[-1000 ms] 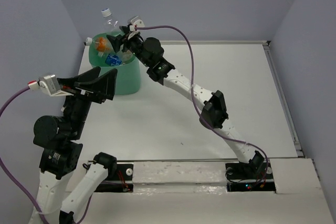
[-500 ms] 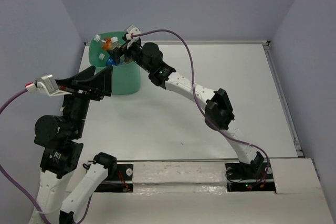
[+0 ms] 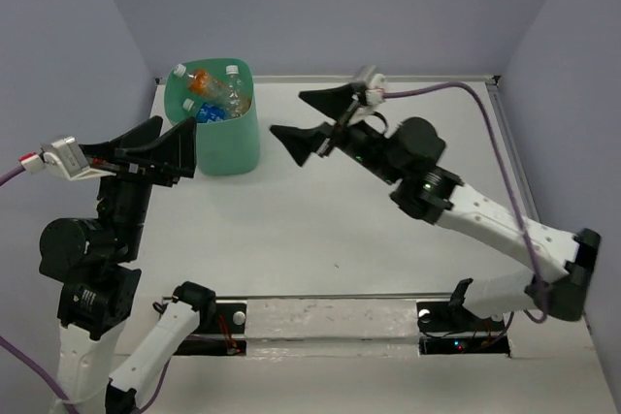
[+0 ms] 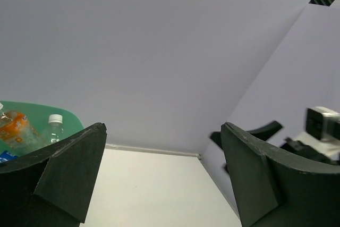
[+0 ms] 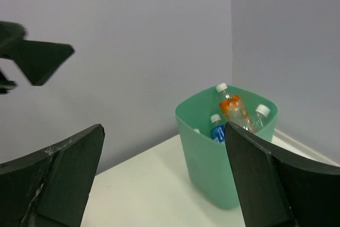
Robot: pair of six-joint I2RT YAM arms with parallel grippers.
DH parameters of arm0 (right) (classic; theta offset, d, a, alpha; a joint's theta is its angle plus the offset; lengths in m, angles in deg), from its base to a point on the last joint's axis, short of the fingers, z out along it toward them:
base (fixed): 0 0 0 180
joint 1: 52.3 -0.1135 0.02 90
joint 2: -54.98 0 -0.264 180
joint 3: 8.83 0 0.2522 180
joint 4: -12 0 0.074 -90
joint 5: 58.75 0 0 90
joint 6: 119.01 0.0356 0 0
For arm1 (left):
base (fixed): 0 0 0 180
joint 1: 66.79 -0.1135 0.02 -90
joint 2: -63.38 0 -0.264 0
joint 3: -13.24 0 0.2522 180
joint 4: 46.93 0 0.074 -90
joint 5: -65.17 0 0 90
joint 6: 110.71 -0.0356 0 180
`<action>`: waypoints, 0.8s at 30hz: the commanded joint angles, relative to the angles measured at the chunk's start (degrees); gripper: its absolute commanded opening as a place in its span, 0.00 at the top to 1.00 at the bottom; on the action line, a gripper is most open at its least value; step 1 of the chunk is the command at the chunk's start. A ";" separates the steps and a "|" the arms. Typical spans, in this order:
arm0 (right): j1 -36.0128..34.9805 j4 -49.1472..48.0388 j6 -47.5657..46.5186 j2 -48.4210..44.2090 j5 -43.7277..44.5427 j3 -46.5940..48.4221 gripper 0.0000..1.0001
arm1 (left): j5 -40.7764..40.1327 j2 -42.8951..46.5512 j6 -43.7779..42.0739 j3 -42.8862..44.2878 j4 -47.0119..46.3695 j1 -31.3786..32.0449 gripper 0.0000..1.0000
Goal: Put the plastic bottles in the bin
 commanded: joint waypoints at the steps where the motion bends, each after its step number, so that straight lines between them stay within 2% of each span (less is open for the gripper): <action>1: 0.33 11.50 9.20 -17.30 4.40 -13.21 0.00 | 4.88 0.04 0.51 -2.87 -0.19 0.21 0.01; 3: 0.33 15.30 10.36 -24.07 4.06 -17.96 0.00 | 8.12 0.40 0.95 -4.80 0.60 0.21 0.01; 6: 0.33 24.43 12.82 -39.26 5.28 -27.09 0.00 | 12.16 1.36 1.66 -7.44 0.87 0.30 0.01; 7: 0.33 24.46 13.09 -39.31 6.07 -28.25 0.00 | 13.22 1.80 2.01 -8.32 0.61 0.21 0.01; 11: 0.33 33.68 14.05 -50.53 10.11 -31.86 0.00 | 14.99 3.47 3.41 -12.28 0.95 0.21 0.01; 19: 0.33 44.75 14.76 -60.84 12.57 -33.01 0.00 | 16.22 4.97 4.30 -18.17 0.43 0.21 0.01; 24: 0.33 47.75 13.36 -64.18 15.30 -31.61 0.00 | 15.78 3.22 4.38 -19.23 -2.29 0.21 0.01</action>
